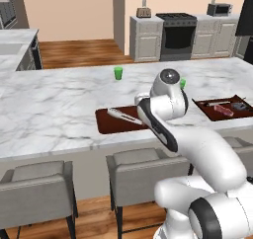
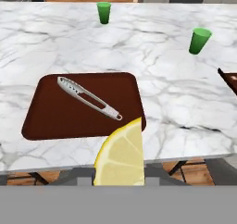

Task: Gather the lemon wedge and carrot from the fridge and place them on a tray on the dining counter. Then gather the steak and fish from the fridge and place them on the other tray.

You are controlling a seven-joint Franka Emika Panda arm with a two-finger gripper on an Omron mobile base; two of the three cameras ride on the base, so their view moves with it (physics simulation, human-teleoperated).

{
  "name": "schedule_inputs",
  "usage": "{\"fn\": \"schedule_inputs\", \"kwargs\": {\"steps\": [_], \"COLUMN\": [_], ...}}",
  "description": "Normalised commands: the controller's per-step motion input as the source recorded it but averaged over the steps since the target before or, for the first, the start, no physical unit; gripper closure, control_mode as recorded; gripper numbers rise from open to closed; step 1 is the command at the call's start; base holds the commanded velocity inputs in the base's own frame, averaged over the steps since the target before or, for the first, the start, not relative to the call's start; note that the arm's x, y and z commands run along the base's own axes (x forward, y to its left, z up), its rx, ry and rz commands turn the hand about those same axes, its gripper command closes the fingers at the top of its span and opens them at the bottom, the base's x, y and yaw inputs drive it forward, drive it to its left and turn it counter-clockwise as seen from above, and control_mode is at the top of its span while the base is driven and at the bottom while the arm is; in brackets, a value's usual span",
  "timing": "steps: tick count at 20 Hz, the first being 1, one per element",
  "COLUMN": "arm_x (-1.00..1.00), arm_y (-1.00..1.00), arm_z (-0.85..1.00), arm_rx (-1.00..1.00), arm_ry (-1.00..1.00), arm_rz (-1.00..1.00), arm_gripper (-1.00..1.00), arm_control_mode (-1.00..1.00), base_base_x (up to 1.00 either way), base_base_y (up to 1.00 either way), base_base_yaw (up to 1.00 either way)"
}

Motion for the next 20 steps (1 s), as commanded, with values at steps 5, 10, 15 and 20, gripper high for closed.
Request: {"fn": "schedule_inputs", "kwargs": {"steps": [5,10,15,20], "arm_x": [0.48,0.69,0.69,0.45], "arm_y": [-0.16,-0.15,-0.11,-0.04], "arm_z": [-0.73,-0.32,-0.3,-0.43], "arm_rx": [0.0,0.0,0.0,0.0], "arm_ry": [0.05,0.0,0.0,0.0], "arm_rz": [-0.01,0.0,0.09,0.02], "arm_gripper": [1.0,1.0,1.0,1.0], "arm_control_mode": [-1.0,-1.0,-1.0,-1.0], "base_base_x": [0.0,0.0,0.0,0.0], "base_base_y": [0.0,0.0,0.0,0.0], "base_base_yaw": [0.0,0.0,0.0,0.0]}}
